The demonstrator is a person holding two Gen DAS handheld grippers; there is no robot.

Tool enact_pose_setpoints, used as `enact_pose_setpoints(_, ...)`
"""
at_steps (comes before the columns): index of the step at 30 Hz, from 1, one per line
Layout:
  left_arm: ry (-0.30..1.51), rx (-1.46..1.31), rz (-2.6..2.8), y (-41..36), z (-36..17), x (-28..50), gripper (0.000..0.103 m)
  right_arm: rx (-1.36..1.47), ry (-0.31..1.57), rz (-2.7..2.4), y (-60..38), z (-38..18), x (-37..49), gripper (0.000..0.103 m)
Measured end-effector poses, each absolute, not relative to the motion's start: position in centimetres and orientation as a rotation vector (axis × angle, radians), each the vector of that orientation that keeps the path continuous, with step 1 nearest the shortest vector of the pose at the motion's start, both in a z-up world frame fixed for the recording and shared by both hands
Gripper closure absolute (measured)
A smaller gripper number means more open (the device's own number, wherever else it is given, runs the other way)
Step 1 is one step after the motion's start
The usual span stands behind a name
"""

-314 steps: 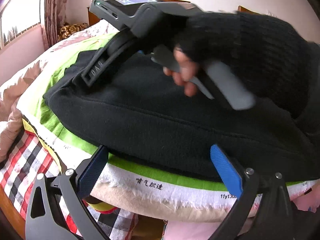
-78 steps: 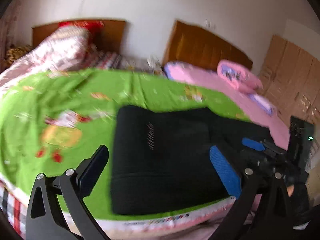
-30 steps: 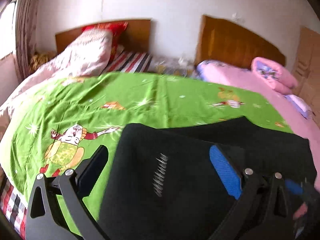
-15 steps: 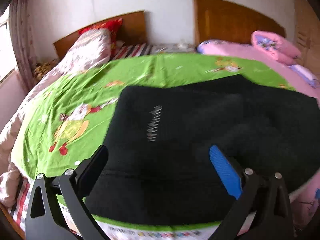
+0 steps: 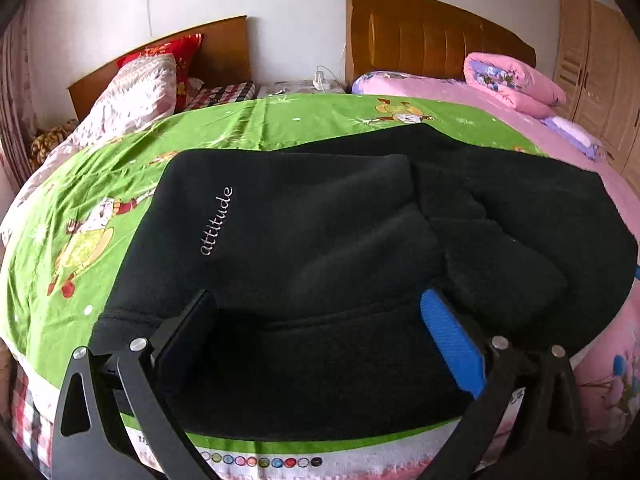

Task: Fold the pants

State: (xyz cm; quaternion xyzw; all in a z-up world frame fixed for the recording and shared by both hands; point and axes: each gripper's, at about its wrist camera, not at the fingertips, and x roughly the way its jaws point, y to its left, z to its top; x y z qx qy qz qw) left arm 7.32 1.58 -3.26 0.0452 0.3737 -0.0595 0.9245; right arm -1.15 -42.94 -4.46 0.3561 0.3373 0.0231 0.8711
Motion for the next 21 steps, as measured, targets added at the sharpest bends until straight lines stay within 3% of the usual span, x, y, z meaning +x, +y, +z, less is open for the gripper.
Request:
enact_pose_setpoints(6,0.753,0.089,-0.124,1.8,-3.7,7.5,0.001,0.982,0.627,0.112,-45.6,-5.8,-0.1,0.012)
enact_pose_setpoints(9,0.754,0.090,-0.126,1.8,-3.7,7.4,0.001,1.078,0.526,0.051,-47.6,-6.4,-0.9,0.019)
enact_pose_setpoints(15,0.745,0.088,-0.125,1.9,-3.8,7.4,0.001,0.924,0.733,0.233,-45.2,-5.7,1.8,0.018)
enact_pose_setpoints(21,0.753,0.094,-0.126,1.9,-3.8,7.5,0.001,0.869,0.700,0.107,-44.4,-5.0,3.2,0.021)
